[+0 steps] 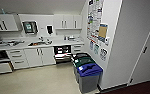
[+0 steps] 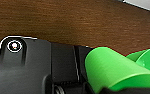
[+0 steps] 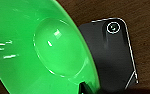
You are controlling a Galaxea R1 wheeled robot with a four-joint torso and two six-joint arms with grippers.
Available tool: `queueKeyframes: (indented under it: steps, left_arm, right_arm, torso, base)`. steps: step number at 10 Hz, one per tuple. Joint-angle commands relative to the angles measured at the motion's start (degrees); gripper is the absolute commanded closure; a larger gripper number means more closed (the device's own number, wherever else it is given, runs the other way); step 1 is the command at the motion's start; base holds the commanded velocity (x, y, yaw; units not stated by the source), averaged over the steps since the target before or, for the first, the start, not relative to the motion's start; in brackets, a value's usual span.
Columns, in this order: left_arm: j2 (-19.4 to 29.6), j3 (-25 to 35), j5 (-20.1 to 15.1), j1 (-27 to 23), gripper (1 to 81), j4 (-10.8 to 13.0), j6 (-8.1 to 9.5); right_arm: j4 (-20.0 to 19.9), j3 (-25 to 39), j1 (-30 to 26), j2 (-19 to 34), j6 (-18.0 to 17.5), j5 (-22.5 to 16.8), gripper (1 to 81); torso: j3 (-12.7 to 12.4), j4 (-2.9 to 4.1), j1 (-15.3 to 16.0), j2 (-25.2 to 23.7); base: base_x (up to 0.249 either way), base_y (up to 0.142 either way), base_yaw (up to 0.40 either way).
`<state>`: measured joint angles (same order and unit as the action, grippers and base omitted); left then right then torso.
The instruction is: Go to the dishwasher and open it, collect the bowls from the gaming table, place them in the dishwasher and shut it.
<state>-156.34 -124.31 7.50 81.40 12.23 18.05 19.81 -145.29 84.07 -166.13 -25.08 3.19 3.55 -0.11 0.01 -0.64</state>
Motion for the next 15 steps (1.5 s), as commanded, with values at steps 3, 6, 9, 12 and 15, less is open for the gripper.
queueKeyframes:
  steps: [3, 6, 9, 12, 15]
  left_arm:
    - [0.8, 0.9, -2.0, -3.1, 81.1, 0.8, -0.12]
    - [0.8, 1.0, -2.0, -3.1, 81.1, 0.8, -0.12]
    - [0.8, 1.0, -2.0, -3.1, 81.1, 0.8, -0.12]
    - [0.9, 1.0, -1.5, -3.1, 81.1, 0.7, -0.12]
    - [0.9, 1.0, -1.5, -3.1, 81.1, 0.7, -0.12]
  right_arm:
    - [1.2, 0.6, -2.8, 0.3, 0.3, -2.8, 81.1]
    - [1.2, 0.6, -2.8, 0.3, 0.3, -2.8, 81.1]
    - [1.2, 0.5, -2.7, 0.3, 0.4, -2.7, 81.1]
    - [1.2, 0.5, -2.7, 0.3, 0.3, -2.7, 81.1]
    - [1.2, 0.5, -2.6, 0.3, 0.4, -2.8, 81.1]
  torso:
    - [0.0, 0.00, 0.0, 0.0]
    - [0.0, 0.00, 0.0, 0.0]
    - [0.0, 0.00, 0.0, 0.0]
    - [0.0, 0.00, 0.0, 0.0]
    - [0.0, 0.00, 0.0, 0.0]
  base:
    - [0.112, 0.064, 0.000]
    - [0.105, 0.069, 0.000]
    - [0.101, 0.071, 0.000]
    - [0.100, 0.077, 0.000]
    - [0.100, 0.078, 0.000]
